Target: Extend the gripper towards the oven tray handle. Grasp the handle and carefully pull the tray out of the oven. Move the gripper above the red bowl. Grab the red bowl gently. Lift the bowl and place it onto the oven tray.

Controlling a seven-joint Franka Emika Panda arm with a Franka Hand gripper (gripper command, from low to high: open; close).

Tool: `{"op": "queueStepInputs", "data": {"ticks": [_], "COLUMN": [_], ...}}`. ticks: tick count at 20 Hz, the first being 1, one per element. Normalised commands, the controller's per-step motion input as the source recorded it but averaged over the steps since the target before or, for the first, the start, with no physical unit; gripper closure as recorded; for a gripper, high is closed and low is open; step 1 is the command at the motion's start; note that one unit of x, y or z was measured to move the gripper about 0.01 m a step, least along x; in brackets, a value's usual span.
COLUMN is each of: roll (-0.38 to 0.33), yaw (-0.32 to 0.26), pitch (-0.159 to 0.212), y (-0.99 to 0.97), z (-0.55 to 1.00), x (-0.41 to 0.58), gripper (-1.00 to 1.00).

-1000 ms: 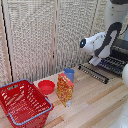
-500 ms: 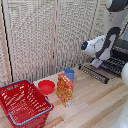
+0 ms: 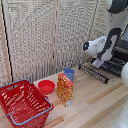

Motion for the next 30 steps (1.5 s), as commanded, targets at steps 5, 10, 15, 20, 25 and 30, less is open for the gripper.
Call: {"op": "queueStepInputs", "data": {"ticks": [5,10,15,20,25,30], "roll": [0.003,0.077,0.15,0.138,0.071,-0.002], "yaw": [0.001,-0.005,-0.011,-0.014,-0.039,-0.022], "pitch": [-0.035,0.001,0.0,0.0,0.0,0.0], "y": [-0.07,0.11,0.66,0.86,0.9,0.99], "z": [0.03,-0.01,-0.09,-0.21,-0.32,-0.6], "x": [-0.115,-0.013,0.03,0.137,0.221,0.21], "gripper": [1.0,1.0,1.0,1.0,1.0,1.0]}}
